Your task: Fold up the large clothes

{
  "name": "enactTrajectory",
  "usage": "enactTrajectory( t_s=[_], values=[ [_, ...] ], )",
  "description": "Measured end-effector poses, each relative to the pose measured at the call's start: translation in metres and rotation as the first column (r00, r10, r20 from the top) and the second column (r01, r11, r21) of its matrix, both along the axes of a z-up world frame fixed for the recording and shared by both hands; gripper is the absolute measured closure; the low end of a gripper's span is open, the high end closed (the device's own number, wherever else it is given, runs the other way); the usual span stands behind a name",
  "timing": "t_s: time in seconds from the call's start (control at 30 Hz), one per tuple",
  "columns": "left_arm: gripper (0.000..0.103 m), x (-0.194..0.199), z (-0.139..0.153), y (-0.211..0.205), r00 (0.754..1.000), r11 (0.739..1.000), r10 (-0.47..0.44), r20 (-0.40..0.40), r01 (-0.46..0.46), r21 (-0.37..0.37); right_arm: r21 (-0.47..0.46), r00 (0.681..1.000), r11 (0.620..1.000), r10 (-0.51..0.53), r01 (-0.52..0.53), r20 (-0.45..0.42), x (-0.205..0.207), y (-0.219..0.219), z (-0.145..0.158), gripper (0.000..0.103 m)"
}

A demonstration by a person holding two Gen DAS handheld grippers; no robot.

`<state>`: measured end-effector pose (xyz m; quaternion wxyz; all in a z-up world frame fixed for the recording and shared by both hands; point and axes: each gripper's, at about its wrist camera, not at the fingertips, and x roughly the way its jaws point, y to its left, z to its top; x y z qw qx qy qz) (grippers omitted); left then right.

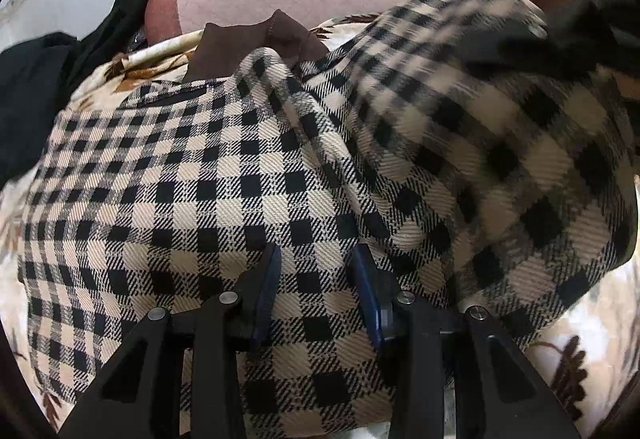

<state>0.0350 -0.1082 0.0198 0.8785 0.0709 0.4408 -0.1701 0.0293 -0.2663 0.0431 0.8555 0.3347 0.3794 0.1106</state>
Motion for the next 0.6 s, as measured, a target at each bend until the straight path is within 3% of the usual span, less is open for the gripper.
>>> enactTrajectory(
  t_s=[0.17, 0.3, 0.4, 0.5, 0.6],
  values=[
    [0.071, -0.003, 0.013, 0.036, 0.999, 0.997, 0.04, -0.026, -0.042, -0.069, -0.02, 0.998, 0.998, 0.058, -0.058, 0.001, 0.018, 0.034, 0.012, 0.086],
    [0.071, -0.011, 0.029, 0.072, 0.998, 0.995, 0.06, -0.001, -0.06, -0.075, -0.027, 0.996, 0.995, 0.095, -0.095, -0.001, 0.027, 0.06, 0.015, 0.086],
    [0.07, -0.01, 0.041, 0.109, 0.996, 0.988, 0.09, -0.004, -0.09, -0.123, -0.032, 0.992, 0.992, 0.125, -0.125, -0.01, 0.034, 0.08, 0.012, 0.086],
    [0.067, -0.001, 0.048, 0.152, 0.988, 0.966, 0.15, -0.037, -0.154, -0.206, -0.037, 0.986, 0.985, 0.166, -0.166, -0.023, 0.041, 0.107, 0.002, 0.086],
    [0.055, 0.019, 0.05, 0.189, 0.974, 0.921, 0.204, -0.097, -0.225, -0.317, -0.071, 0.977, 0.975, 0.207, -0.21, -0.042, 0.044, 0.13, -0.013, 0.086]
  ],
)
